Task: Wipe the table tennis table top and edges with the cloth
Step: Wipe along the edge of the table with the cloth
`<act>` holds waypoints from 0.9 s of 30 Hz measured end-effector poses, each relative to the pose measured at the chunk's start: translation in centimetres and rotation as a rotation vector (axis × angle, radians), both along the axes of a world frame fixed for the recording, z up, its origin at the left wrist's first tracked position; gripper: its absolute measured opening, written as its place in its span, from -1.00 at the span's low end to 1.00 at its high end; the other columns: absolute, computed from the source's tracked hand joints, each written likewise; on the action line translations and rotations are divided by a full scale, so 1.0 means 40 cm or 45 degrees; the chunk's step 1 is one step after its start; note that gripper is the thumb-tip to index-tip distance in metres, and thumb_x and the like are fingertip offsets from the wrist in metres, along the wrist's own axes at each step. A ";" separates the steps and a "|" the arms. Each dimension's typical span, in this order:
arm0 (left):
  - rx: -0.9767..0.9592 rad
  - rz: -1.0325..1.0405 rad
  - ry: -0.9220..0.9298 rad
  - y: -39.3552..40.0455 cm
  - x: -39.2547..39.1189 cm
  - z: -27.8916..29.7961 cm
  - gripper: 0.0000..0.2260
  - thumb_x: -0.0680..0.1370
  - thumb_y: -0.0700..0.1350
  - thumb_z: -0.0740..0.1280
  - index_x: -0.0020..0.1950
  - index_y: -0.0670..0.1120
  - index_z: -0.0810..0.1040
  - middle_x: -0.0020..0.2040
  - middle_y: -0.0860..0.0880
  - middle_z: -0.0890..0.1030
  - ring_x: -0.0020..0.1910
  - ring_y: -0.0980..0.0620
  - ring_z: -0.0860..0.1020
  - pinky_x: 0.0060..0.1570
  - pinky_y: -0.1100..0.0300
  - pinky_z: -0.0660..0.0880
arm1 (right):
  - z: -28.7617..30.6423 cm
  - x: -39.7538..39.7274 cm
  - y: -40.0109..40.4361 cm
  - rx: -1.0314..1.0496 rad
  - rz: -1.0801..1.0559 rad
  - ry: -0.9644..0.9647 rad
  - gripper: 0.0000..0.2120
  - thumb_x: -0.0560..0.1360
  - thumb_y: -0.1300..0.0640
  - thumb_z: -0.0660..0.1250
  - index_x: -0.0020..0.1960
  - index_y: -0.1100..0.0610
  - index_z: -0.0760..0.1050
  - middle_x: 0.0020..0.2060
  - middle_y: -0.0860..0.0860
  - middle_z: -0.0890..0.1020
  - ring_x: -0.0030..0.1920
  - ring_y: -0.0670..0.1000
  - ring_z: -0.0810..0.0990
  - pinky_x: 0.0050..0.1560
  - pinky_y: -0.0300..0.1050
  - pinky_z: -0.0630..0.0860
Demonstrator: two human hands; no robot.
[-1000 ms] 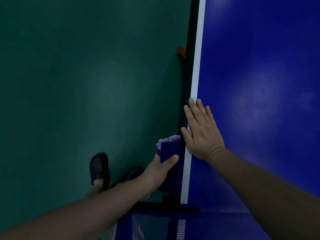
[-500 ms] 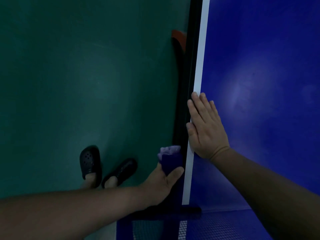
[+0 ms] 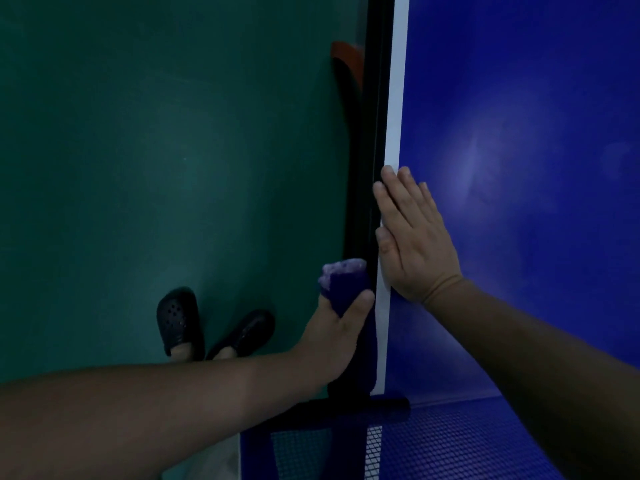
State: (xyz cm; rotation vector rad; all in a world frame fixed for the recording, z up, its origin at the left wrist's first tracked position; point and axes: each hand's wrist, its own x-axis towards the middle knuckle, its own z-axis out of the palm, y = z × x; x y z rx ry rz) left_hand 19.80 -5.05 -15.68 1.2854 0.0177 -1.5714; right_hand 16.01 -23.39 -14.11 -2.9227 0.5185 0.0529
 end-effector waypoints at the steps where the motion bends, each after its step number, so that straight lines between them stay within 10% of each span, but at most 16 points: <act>1: -0.003 0.036 -0.081 -0.007 -0.004 -0.013 -0.50 0.53 0.33 0.22 0.39 0.16 0.28 0.21 0.11 0.58 0.18 0.16 0.56 0.19 0.28 0.47 | -0.001 -0.001 0.000 -0.002 0.000 -0.006 -0.48 0.66 0.08 -0.01 0.57 0.27 0.17 0.57 0.17 0.17 0.59 0.16 0.08 0.59 0.15 0.02; 7: -0.081 0.355 -0.523 -0.117 0.078 -0.040 -0.83 0.59 0.13 0.18 0.15 0.24 0.46 0.05 0.13 0.59 0.01 0.25 0.57 0.10 0.22 0.49 | -0.002 -0.003 0.003 0.012 0.009 -0.039 -0.50 0.66 0.11 0.03 0.55 0.29 0.20 0.56 0.18 0.19 0.58 0.19 0.12 0.58 0.17 0.05; 11: -0.121 0.402 -0.372 -0.133 0.091 -0.034 -0.72 0.60 0.02 0.24 0.29 0.01 0.43 0.16 -0.06 0.60 0.14 0.01 0.59 0.23 -0.04 0.51 | -0.001 -0.001 0.001 0.025 -0.003 -0.045 -0.50 0.66 0.11 0.03 0.55 0.29 0.21 0.56 0.18 0.20 0.58 0.19 0.12 0.58 0.15 0.03; 16: -0.137 0.168 -0.041 0.014 -0.010 -0.006 -0.70 0.62 0.15 0.24 0.35 0.24 0.33 0.32 0.12 0.53 0.26 0.22 0.51 0.39 0.10 0.38 | -0.007 -0.003 -0.002 0.017 0.010 -0.076 -0.51 0.65 0.13 0.05 0.54 0.28 0.23 0.55 0.19 0.24 0.57 0.20 0.15 0.57 0.17 0.06; 20: -0.120 0.447 -0.173 -0.155 0.107 -0.055 -0.71 0.51 -0.12 0.18 0.18 0.08 0.52 0.09 0.05 0.62 0.09 0.06 0.56 0.19 0.04 0.45 | -0.002 -0.003 -0.001 0.022 -0.003 -0.070 -0.51 0.64 0.15 0.06 0.54 0.28 0.24 0.55 0.19 0.24 0.57 0.19 0.15 0.58 0.15 0.05; 24: -0.052 0.367 -0.559 -0.194 0.164 -0.072 -0.37 0.63 -0.06 0.21 0.57 0.27 -0.07 0.48 0.18 0.31 0.41 0.12 0.39 0.40 0.15 0.31 | -0.003 0.001 -0.003 0.033 -0.011 -0.059 -0.51 0.65 0.14 0.05 0.54 0.27 0.23 0.55 0.17 0.22 0.58 0.17 0.13 0.58 0.15 0.06; 27: -0.207 0.271 -0.746 -0.084 0.069 -0.052 -0.48 0.62 0.05 0.18 0.49 0.34 0.02 0.48 0.34 0.22 0.48 0.30 0.23 0.48 0.23 0.16 | -0.006 -0.002 -0.001 0.022 0.000 -0.076 -0.51 0.64 0.14 0.05 0.53 0.29 0.25 0.54 0.18 0.24 0.57 0.19 0.15 0.57 0.17 0.07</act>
